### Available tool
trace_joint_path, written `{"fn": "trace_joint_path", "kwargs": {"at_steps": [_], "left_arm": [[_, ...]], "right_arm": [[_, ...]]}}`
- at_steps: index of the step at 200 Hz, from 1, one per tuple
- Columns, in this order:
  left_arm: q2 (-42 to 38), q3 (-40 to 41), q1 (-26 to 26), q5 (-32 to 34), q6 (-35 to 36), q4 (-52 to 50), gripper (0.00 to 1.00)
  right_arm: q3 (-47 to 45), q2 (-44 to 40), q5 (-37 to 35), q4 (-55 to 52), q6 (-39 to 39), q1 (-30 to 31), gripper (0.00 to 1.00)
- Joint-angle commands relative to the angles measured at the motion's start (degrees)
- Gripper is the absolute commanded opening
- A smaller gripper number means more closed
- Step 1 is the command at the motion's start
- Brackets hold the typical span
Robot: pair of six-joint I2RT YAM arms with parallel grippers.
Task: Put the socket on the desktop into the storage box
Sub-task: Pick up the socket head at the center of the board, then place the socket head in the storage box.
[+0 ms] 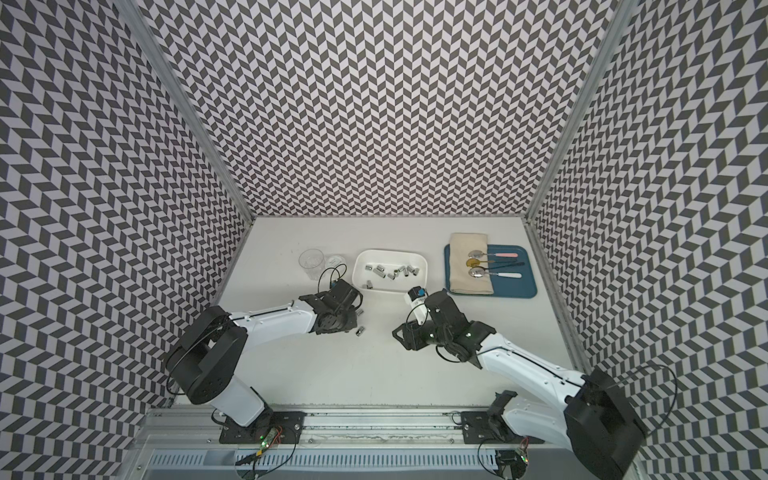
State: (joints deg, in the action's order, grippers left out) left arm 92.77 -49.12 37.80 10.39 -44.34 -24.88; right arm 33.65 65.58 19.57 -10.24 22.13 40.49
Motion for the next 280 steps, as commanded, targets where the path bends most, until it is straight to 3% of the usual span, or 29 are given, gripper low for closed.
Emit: {"fn": "trace_joint_path", "kwargs": {"at_steps": [1, 77, 181, 280], "left_arm": [[-2.8, -3.0, -1.2, -0.3, 1.6, -3.8, 0.01], [-1.4, -15.1, -3.0, 0.5, 4.7, -6.9, 0.01], [13.4, -34.8, -6.2, -0.3, 9.0, -8.5, 0.01], [22.6, -40.0, -6.8, -1.5, 10.4, -8.7, 0.04]], "right_arm": [[-0.6, 0.1, 0.4, 3.2, 0.6, 0.4, 0.57], [0.2, -0.2, 0.4, 5.3, 2.3, 0.4, 0.57], [0.5, -2.7, -1.0, 4.8, 5.0, 0.4, 0.56], [-0.3, -3.5, -2.1, 4.4, 5.5, 0.4, 0.56]]}}
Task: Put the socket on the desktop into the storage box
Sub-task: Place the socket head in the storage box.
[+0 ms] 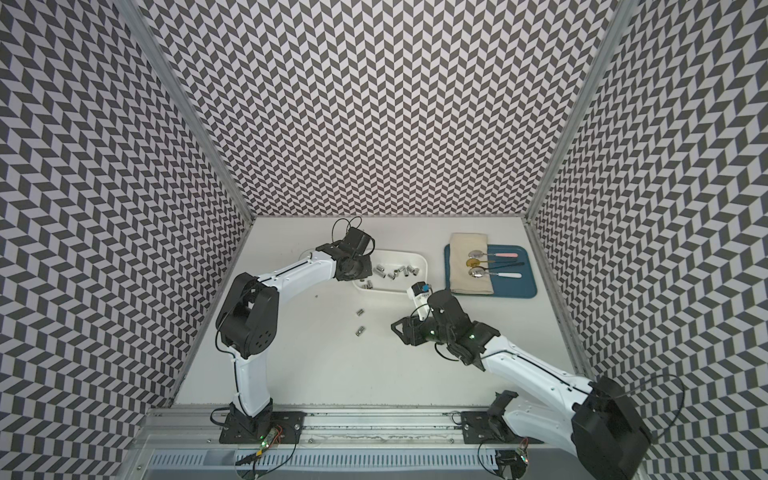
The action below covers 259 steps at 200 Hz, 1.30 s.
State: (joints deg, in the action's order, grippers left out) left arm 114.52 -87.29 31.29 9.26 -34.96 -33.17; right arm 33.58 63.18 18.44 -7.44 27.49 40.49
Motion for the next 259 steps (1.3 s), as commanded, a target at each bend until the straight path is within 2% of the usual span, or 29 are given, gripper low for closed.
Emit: {"fn": "trace_joint_path", "kwargs": {"at_steps": [1, 30, 50, 66, 130, 200, 259], "left_arm": [[0.8, -1.9, -0.3, -0.4, 1.0, -0.4, 0.04], [1.0, -1.7, -0.3, -0.5, 0.8, -0.4, 0.13], [0.8, -1.7, -0.3, -0.6, 0.7, -0.5, 0.26], [0.3, -1.6, -0.2, -0.6, 0.8, -0.4, 0.31], [-4.1, -0.5, 0.0, -1.7, 0.9, -0.1, 0.33], [-17.2, 10.5, 0.1, -8.5, 2.7, 4.2, 0.37], [-24.9, 17.2, -0.1, -12.5, 4.6, 4.5, 0.38]], "right_arm": [[-0.2, -1.1, -1.0, 1.6, 0.1, 0.4, 0.56], [-0.3, -1.1, -1.4, 1.6, 0.1, 0.4, 0.57], [-0.3, -1.1, -1.4, 1.6, 0.1, 0.4, 0.56], [-0.3, -0.9, -1.5, 1.7, 0.2, 0.4, 0.56], [0.3, -1.5, -2.9, 0.2, -0.4, 0.4, 0.58], [1.6, -1.9, -5.2, -2.0, -2.0, 0.4, 0.59], [2.5, -1.1, -5.8, -2.6, -2.7, 0.4, 0.59]]}}
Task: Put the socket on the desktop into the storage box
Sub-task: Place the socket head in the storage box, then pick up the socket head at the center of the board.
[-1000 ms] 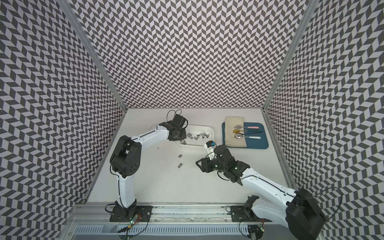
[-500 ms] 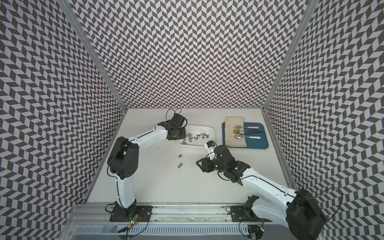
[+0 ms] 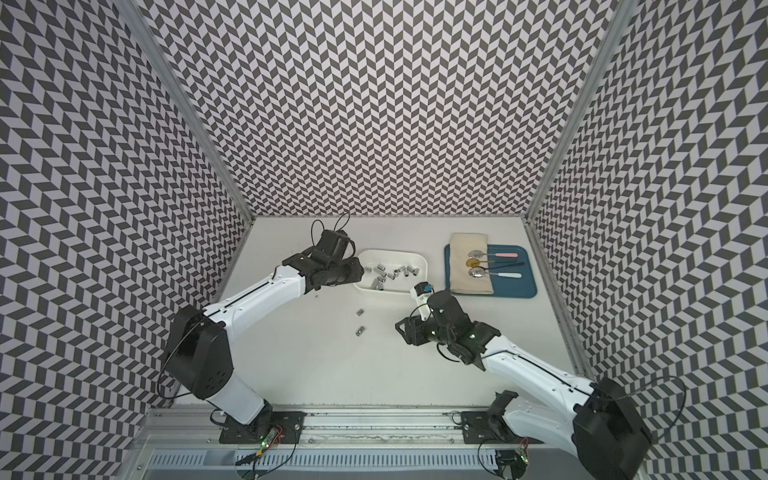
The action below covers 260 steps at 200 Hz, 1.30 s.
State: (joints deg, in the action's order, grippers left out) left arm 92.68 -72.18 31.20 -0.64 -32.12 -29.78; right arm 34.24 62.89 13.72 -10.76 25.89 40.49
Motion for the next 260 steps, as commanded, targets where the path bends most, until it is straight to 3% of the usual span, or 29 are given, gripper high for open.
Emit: {"fn": "trace_joint_path", "kwargs": {"at_steps": [1, 144, 260], "left_arm": [[-3.2, 2.1, 0.0, -2.7, 1.8, 1.1, 0.38], [-15.2, 16.3, -2.8, -7.7, 2.6, 1.9, 0.38], [-26.9, 31.8, -12.6, -14.3, 1.3, 3.6, 0.41]], "right_arm": [[1.9, -0.8, -1.1, 0.6, -1.2, 0.4, 0.59], [4.2, 0.7, -1.8, -0.7, -1.8, 0.6, 0.59], [11.9, 13.1, -5.5, 0.6, -2.6, 8.6, 0.60]]}}
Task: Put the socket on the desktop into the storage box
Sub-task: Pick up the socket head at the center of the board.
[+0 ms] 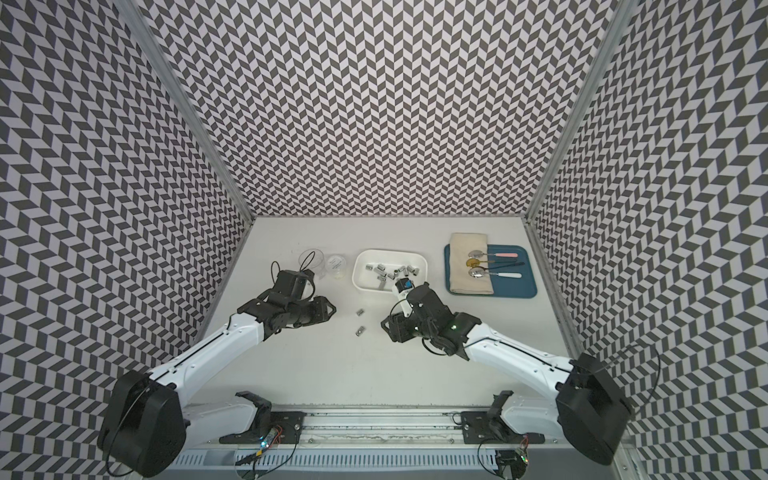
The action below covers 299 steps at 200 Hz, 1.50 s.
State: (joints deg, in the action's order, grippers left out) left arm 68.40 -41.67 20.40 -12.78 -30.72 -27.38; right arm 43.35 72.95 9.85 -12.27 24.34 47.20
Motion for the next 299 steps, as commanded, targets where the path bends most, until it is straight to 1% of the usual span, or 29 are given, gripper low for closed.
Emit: {"fn": "trace_joint_path", "kwargs": {"at_steps": [1, 43, 94, 151, 178, 213, 299], "left_arm": [[-2.6, 1.3, -1.8, -2.2, -0.2, 1.2, 0.41], [-4.5, 2.9, -3.8, -3.5, -0.4, 0.0, 0.42], [-7.6, 3.8, -5.4, -5.5, -2.7, -1.0, 0.44], [-9.3, 4.5, -8.6, -8.5, -3.8, -2.3, 0.44], [-9.4, 5.2, -10.3, -11.5, -3.8, -2.6, 0.44], [-9.8, 6.1, -10.6, -13.5, -3.9, -2.8, 0.44], [-9.8, 6.6, -11.2, -14.1, -4.0, -2.4, 0.44]], "right_arm": [[2.9, 3.1, -1.7, 2.2, -1.1, 1.9, 0.60], [6.8, 9.2, -3.1, 2.2, -1.7, 5.0, 0.60], [11.2, 15.8, -4.6, 1.0, -3.4, 7.3, 0.60], [17.1, 22.8, -7.3, -3.3, -9.3, 8.2, 0.61], [20.7, 26.6, -8.6, -6.8, -12.1, 8.6, 0.61], [23.5, 30.0, -10.2, -8.8, -13.8, 9.2, 0.60], [27.6, 36.1, -11.5, -10.7, -14.9, 9.8, 0.57]]}}
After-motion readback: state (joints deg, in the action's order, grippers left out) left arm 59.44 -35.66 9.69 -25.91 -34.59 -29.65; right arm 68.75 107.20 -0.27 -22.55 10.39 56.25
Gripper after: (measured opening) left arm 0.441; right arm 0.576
